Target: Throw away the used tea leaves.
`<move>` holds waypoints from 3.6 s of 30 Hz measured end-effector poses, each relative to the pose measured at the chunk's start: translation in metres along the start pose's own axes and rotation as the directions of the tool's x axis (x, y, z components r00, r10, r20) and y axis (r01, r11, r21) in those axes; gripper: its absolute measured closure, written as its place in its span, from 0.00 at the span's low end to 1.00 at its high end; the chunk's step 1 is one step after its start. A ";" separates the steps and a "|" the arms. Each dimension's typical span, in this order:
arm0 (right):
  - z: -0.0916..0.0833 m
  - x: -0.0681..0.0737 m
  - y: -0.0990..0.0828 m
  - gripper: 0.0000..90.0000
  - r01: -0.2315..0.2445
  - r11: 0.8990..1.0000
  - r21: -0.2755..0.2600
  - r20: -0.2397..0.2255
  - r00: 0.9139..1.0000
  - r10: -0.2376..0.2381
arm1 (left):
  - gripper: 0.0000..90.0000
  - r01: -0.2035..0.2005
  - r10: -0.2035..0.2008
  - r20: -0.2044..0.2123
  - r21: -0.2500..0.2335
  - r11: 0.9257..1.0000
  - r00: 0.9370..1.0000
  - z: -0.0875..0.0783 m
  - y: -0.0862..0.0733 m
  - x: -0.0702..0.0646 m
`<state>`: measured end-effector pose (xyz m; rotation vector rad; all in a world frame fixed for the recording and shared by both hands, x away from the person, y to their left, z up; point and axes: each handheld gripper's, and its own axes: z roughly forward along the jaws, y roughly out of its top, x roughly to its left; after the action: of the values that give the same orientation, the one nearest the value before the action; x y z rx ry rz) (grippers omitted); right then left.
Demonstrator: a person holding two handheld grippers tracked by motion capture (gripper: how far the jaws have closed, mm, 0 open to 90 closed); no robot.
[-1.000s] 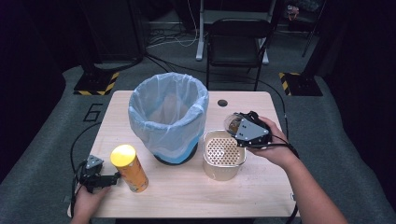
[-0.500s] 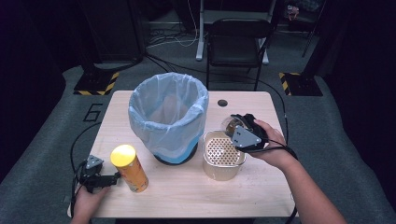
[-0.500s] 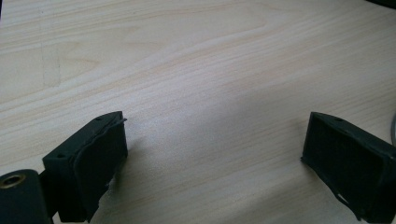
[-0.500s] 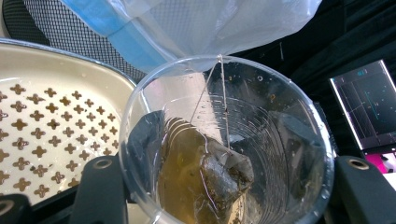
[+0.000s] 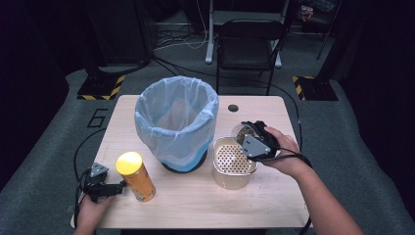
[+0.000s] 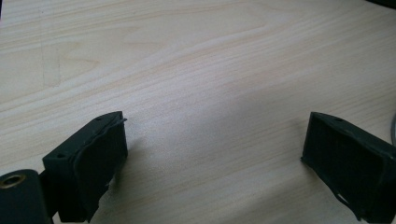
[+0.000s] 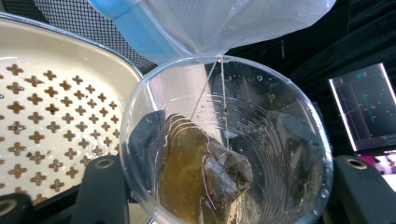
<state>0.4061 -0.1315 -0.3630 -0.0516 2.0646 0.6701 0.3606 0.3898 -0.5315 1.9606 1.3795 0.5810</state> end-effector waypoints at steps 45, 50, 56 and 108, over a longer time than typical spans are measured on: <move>0.021 0.070 0.005 0.53 0.817 0.356 0.455 0.047 0.377 -0.925 | 0.07 -0.001 0.001 0.000 0.000 1.000 1.000 0.000 0.000 0.000; 0.020 0.074 0.009 0.53 0.810 0.395 0.434 0.070 0.407 -0.911 | 0.07 -0.001 0.001 -0.001 -0.001 1.000 1.000 0.000 0.000 0.000; 0.020 0.074 0.011 0.53 0.837 0.347 0.423 0.059 0.357 -0.932 | 0.07 0.001 -0.001 -0.005 -0.012 1.000 1.000 0.001 0.000 0.000; 0.005 0.043 0.033 0.52 0.803 0.509 0.312 0.084 0.510 -0.856 | 0.07 0.000 0.000 0.000 -0.001 1.000 1.000 0.000 0.000 0.000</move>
<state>0.3763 -0.0921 -0.3846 -0.7721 1.5857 -0.1961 0.3606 0.3897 -0.5315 1.9595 1.3795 0.5816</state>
